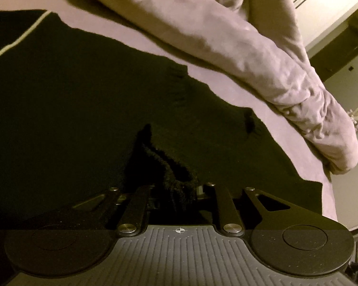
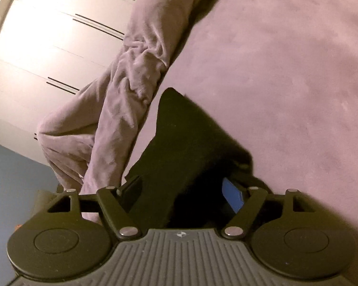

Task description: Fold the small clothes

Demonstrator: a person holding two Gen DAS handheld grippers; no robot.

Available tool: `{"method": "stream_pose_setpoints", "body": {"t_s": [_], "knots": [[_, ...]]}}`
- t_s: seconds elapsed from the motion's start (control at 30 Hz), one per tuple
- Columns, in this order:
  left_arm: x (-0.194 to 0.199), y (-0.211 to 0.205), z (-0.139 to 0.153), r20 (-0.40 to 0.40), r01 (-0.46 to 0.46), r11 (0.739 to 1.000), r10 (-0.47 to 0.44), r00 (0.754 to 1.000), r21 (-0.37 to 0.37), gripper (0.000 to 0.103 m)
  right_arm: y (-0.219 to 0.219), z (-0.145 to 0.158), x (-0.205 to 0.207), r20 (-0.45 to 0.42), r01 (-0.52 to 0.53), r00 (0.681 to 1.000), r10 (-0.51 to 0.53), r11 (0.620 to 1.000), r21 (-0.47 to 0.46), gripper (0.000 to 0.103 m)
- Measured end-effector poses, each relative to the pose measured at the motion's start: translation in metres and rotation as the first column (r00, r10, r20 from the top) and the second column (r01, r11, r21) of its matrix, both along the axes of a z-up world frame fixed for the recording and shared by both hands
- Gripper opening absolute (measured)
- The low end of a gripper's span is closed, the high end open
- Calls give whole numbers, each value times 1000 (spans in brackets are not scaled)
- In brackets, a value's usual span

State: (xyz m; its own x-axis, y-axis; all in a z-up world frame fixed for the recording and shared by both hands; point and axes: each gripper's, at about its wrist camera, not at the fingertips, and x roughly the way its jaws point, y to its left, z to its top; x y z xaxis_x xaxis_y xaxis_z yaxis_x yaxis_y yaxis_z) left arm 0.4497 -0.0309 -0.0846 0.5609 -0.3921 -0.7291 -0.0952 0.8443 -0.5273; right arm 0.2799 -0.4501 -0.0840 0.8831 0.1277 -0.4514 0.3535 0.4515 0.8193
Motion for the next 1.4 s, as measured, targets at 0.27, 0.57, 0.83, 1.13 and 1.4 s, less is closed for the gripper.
{"method": "stream_pose_setpoints", "body": {"t_s": [0.27,0.57,0.83,1.13,1.4], "knots": [[5,-1,21,137,53,998,-57,989,31,15,14,-2,21,-95,-22,995,11,993,-114,23],[18,26,-9,-47,-81,997,81,996,18,49,44,-14,30,-197,-62,980,20,976,-208,22],[-10,104,13,-46,-186,983,185,982,-4,82,74,4,26,-251,-123,966,60,962,-243,38],[-56,294,12,-59,-479,871,476,878,-105,66,164,12,17,-281,-279,940,192,908,-313,64],[-61,433,-11,-95,-708,683,704,704,-181,72,206,13,8,-285,-208,952,111,918,-338,70]]}}
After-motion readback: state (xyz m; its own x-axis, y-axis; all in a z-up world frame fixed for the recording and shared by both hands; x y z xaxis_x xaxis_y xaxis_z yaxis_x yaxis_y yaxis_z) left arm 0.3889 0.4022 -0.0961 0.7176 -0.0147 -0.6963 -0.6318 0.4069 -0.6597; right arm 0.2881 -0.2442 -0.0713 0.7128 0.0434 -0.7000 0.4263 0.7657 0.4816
